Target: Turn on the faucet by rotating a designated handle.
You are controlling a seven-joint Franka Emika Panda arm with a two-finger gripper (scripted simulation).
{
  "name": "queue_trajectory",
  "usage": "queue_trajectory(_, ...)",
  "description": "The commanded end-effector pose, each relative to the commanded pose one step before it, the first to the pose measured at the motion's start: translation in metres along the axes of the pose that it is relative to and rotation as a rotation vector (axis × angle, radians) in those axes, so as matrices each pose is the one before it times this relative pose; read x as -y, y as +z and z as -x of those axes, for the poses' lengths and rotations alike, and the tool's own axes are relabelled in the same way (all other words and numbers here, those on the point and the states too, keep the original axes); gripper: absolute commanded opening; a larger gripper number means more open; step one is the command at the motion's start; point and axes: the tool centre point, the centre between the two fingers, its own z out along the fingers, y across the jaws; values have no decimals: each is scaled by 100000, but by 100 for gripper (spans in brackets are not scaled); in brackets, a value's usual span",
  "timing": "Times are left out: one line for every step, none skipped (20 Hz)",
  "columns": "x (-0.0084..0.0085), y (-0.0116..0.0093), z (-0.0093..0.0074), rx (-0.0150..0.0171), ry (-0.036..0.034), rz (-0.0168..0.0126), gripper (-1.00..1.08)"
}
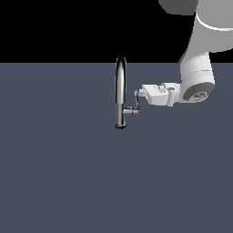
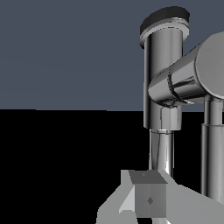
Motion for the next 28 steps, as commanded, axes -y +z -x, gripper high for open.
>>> queue_trajectory(-285, 3, 49, -12, -21, -3, -100)
queue_trajectory(-181, 3, 21, 0, 0, 0, -100)
queue_trajectory(-184, 3, 22, 0, 0, 0, -100)
queue_trajectory(-187, 3, 22, 0, 0, 0, -100)
queue_trajectory(-189, 3, 22, 0, 0, 0, -100)
queue_trajectory(-192, 3, 23, 0, 0, 0, -100)
queue_trajectory(-195, 3, 23, 0, 0, 0, -100)
queue_trajectory(-198, 3, 23, 0, 0, 0, -100)
queue_trajectory(-201, 3, 24, 0, 0, 0, -100)
queue_trajectory(-203, 3, 24, 0, 0, 0, -100)
queue_trajectory(-206, 3, 24, 0, 0, 0, -100)
queue_trajectory(-209, 3, 25, 0, 0, 0, -100)
queue_trajectory(-218, -20, 41, 28, -28, -29, -100)
queue_trajectory(-214, 3, 25, 0, 0, 0, -100)
queue_trajectory(-217, 3, 26, 0, 0, 0, -100)
queue_trajectory(-220, 3, 26, 0, 0, 0, -100)
queue_trajectory(-223, 3, 26, 0, 0, 0, -100)
queue_trajectory(-225, 3, 27, 0, 0, 0, -100)
queue_trajectory(-228, 3, 27, 0, 0, 0, -100)
queue_trajectory(-231, 3, 27, 0, 0, 0, -100)
queue_trajectory(-233, 3, 27, 0, 0, 0, -100)
queue_trajectory(-236, 3, 28, 0, 0, 0, -100)
queue_trajectory(-239, 2, 28, 0, 0, 0, -100)
queue_trajectory(-241, 2, 28, 0, 0, 0, -100)
queue_trajectory(-251, -19, 48, 24, -32, -28, -100)
queue_trajectory(-247, 2, 29, 0, 0, 0, -100)
queue_trajectory(-250, 1, 29, 0, 0, 0, -100)
queue_trajectory(0, 0, 0, 0, 0, 0, -100)
